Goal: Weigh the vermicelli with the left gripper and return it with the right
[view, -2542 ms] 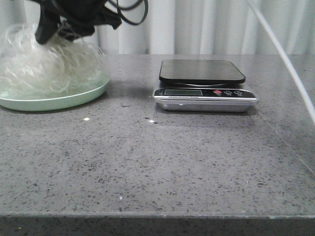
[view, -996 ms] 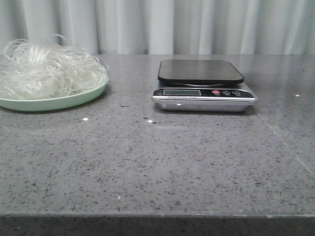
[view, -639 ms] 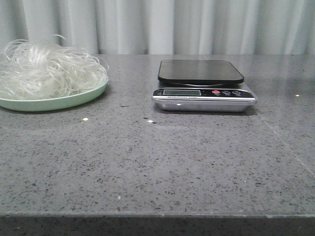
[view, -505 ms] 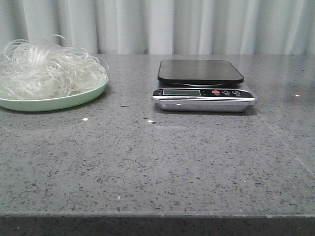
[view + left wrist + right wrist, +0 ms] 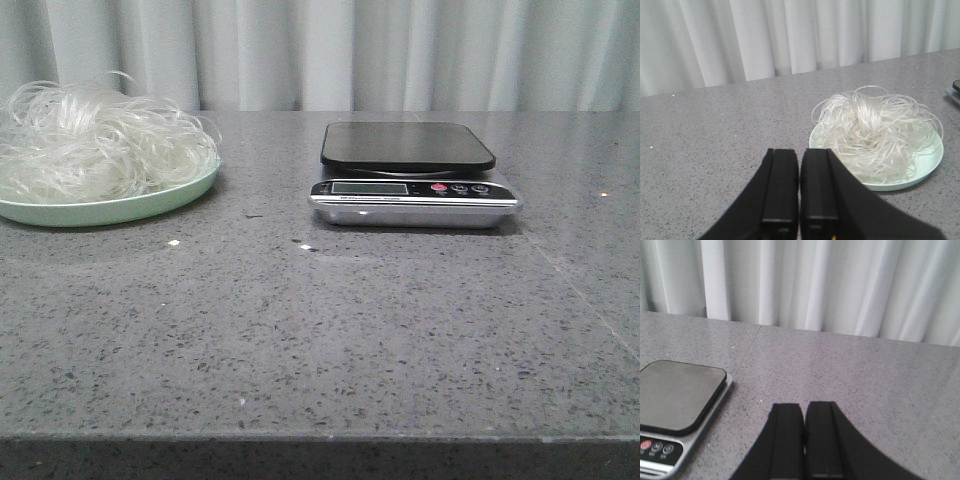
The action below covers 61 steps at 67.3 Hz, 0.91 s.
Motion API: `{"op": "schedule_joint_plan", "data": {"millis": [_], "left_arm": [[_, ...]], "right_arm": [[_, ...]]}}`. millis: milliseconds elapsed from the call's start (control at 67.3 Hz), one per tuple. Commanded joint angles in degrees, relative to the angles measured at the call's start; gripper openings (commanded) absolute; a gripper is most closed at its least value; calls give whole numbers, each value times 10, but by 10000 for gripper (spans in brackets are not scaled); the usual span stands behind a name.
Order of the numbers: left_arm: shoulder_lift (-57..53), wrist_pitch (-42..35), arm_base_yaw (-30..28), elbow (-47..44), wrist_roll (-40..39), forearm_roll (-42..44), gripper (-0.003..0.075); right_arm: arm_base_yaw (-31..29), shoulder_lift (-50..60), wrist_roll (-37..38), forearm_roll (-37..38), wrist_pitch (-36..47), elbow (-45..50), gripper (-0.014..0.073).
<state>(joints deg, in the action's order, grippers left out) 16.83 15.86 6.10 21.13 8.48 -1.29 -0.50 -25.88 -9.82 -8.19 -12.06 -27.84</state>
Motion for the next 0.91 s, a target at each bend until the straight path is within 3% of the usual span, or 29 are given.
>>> {"op": "schedule_joint_plan", "data": {"millis": [0,238,892], "left_arm": [[4,-42,-1,16,-4,-3,137],[4,-42,-1,16,-4,-3,137],[4,-42,-1,16,-4,-3,137]], "right_arm": [[-5,54,-2,2,59,28,151],[-5,128,-2,2,58,70,151],[-5,127,-2,2,61,70,151]]}}
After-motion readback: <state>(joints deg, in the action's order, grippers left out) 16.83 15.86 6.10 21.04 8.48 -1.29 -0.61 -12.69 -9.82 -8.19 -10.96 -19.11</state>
